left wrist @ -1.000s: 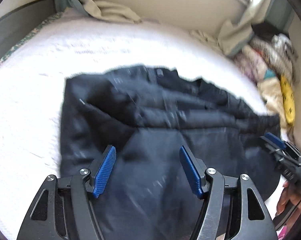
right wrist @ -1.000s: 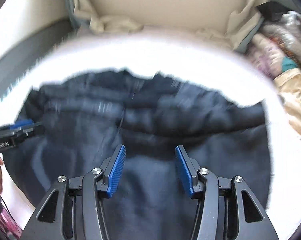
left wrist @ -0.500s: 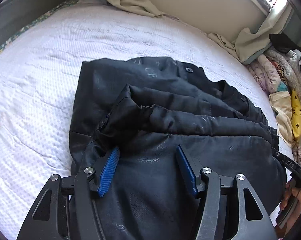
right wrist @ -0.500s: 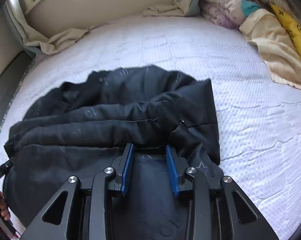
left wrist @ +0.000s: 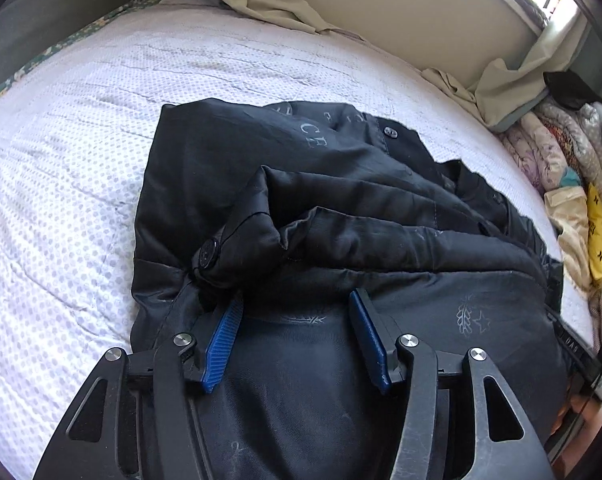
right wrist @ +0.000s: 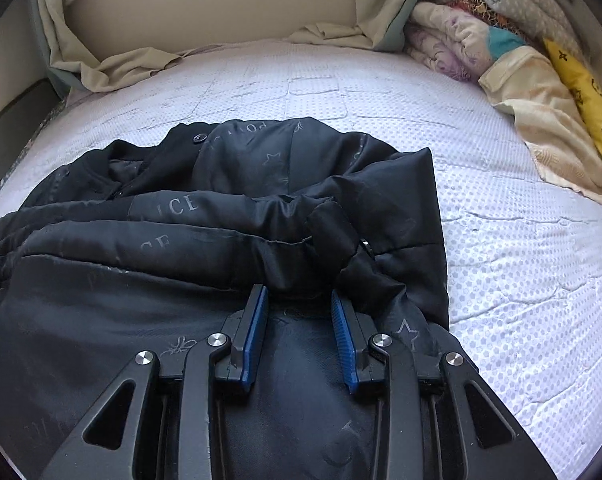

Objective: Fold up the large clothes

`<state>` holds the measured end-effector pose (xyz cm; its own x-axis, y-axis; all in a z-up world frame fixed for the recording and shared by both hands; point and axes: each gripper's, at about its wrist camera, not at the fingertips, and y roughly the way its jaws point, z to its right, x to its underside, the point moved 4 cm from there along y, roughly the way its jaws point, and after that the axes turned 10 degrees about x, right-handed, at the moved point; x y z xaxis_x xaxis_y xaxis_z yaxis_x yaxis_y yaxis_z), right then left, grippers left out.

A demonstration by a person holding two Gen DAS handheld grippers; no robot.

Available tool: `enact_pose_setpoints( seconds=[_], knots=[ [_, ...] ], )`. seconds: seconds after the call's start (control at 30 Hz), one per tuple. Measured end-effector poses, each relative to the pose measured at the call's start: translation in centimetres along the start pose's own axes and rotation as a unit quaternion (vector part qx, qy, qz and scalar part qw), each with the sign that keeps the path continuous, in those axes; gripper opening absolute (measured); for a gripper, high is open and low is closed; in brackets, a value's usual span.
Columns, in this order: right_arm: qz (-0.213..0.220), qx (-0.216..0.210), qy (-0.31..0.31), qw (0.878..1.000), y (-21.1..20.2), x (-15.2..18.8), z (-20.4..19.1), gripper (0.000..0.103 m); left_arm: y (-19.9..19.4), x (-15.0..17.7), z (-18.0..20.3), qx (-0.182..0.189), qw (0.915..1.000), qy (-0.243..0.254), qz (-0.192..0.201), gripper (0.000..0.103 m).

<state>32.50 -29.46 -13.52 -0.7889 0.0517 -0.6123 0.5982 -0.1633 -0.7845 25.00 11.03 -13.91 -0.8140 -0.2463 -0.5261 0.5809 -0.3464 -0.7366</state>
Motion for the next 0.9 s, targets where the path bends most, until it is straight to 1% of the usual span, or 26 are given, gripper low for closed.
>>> enact_pose_setpoints(
  seconds=[0.03, 0.07, 0.1, 0.17, 0.23, 0.27, 0.3, 0.33, 0.4, 0.47, 0.57, 0.63, 0.77, 0.83, 0.9],
  knots=[
    [-0.001, -0.003, 0.004, 1.0, -0.1, -0.1, 0.1, 0.028, -0.3, -0.2, 0.0, 0.004, 1.0, -0.005, 0.003, 0.061],
    [-0.005, -0.008, 0.009, 1.0, -0.1, -0.2, 0.2, 0.029, -0.8, -0.3, 0.1, 0.009, 0.9999, -0.009, 0.003, 0.064],
    [-0.012, -0.018, 0.019, 1.0, -0.2, -0.4, 0.4, 0.029, -1.3, -0.5, 0.2, 0.016, 0.9998, -0.013, 0.002, 0.069],
    [-0.025, -0.034, 0.036, 0.998, -0.6, -0.9, 1.1, 0.03, -2.4, -1.0, 0.2, 0.038, 0.999, -0.025, 0.003, 0.075],
    [-0.037, -0.046, 0.046, 0.997, -1.3, -1.4, 1.4, 0.04, -3.7, -1.5, 0.1, 0.064, 0.9972, -0.038, 0.007, 0.077],
    [-0.044, -0.06, 0.054, 0.996, -1.8, -1.7, 1.5, 0.056, -4.2, -1.7, 0.0, 0.074, 0.9963, -0.044, 0.007, 0.078],
    [-0.047, -0.072, 0.062, 0.994, -2.3, -1.9, 1.5, 0.07, -4.9, -2.0, -0.2, 0.085, 0.995, -0.052, 0.009, 0.079],
    [-0.045, -0.084, 0.074, 0.993, -3.0, -2.3, 1.6, 0.072, -5.6, -2.3, -0.4, 0.094, 0.9937, -0.06, 0.013, 0.079],
    [-0.029, -0.094, 0.089, 0.991, -4.9, -3.1, 1.6, 0.072, -6.9, -2.7, -1.0, 0.107, 0.9914, -0.071, 0.024, 0.081],
    [-0.009, -0.105, 0.089, 0.99, -6.5, -3.8, 1.5, 0.072, -8.1, -3.1, -1.9, 0.111, 0.9901, -0.079, 0.034, 0.083],
    [0.007, -0.124, 0.087, 0.988, -8.4, -4.3, 1.0, 0.072, -9.0, -3.2, -3.4, 0.116, 0.9881, -0.094, 0.036, 0.085],
    [0.006, -0.137, 0.083, 0.987, -8.9, -4.3, 0.5, 0.072, -9.2, -2.8, -4.5, 0.123, 0.9861, -0.108, 0.029, 0.085],
    [-0.01, -0.163, 0.086, 0.983, -9.1, -3.9, -0.2, 0.072, -8.5, -1.8, -6.4, 0.127, 0.9819, -0.14, 0.011, 0.085],
    [-0.017, -0.169, 0.088, 0.982, -9.0, -3.8, -0.3, 0.072, -8.3, -1.3, -7.2, 0.128, 0.9787, -0.161, 0.001, 0.085],
    [-0.023, -0.171, 0.092, 0.981, -8.8, -3.7, -0.3, 0.072, -7.9, -0.8, -8.0, 0.138, 0.9738, -0.18, -0.009, 0.085]
  ],
)
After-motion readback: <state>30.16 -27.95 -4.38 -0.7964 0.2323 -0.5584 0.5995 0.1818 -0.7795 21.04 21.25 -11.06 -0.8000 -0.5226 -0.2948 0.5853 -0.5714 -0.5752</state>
